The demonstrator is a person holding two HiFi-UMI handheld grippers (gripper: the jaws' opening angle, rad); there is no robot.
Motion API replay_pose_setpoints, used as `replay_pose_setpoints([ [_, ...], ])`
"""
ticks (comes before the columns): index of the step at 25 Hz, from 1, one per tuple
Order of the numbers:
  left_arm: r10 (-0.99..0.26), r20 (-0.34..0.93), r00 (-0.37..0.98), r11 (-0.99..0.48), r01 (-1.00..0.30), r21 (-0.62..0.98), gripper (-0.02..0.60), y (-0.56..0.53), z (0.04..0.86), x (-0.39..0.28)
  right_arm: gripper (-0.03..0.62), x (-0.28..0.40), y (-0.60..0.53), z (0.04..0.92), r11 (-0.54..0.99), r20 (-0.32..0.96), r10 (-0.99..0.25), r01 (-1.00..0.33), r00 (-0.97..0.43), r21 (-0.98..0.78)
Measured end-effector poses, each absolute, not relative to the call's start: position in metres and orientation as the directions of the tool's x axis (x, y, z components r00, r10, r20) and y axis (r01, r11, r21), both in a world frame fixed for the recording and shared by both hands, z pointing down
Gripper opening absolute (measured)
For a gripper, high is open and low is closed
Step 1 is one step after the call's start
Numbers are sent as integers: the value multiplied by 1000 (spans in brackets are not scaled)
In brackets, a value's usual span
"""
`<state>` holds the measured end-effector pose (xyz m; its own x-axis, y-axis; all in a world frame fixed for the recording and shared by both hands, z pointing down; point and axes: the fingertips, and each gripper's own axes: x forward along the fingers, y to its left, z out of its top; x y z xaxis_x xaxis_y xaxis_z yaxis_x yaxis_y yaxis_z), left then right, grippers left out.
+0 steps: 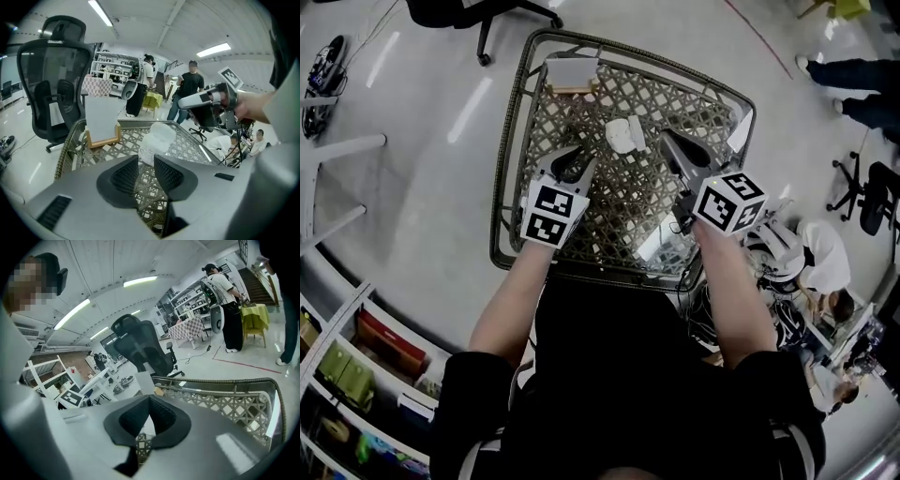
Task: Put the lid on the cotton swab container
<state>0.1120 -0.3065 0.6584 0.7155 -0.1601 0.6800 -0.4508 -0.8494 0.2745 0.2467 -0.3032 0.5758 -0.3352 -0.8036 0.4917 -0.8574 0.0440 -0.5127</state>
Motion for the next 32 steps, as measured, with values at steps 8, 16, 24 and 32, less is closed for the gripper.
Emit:
replay_pose_setpoints([
  [8,-115,695,709,-881,-397,259,94,-300,699,146,11,242,-313,632,-4,582,-736,-857,-347,-515],
  [16,-90,697,711,-874,-392,286,95,-290,717,160,11,213,-316,643,68,609,-687,-870,-396,-488],
  [24,-85,660,747,-835,-414,362,95,-286,719,165,11,195,-313,661,144,718,-580,-916,-385,-375],
  [32,-91,648,756,-839,-409,359,95,-289,712,150,12,192,-311,664,213,767,-551,-944,-330,-253],
])
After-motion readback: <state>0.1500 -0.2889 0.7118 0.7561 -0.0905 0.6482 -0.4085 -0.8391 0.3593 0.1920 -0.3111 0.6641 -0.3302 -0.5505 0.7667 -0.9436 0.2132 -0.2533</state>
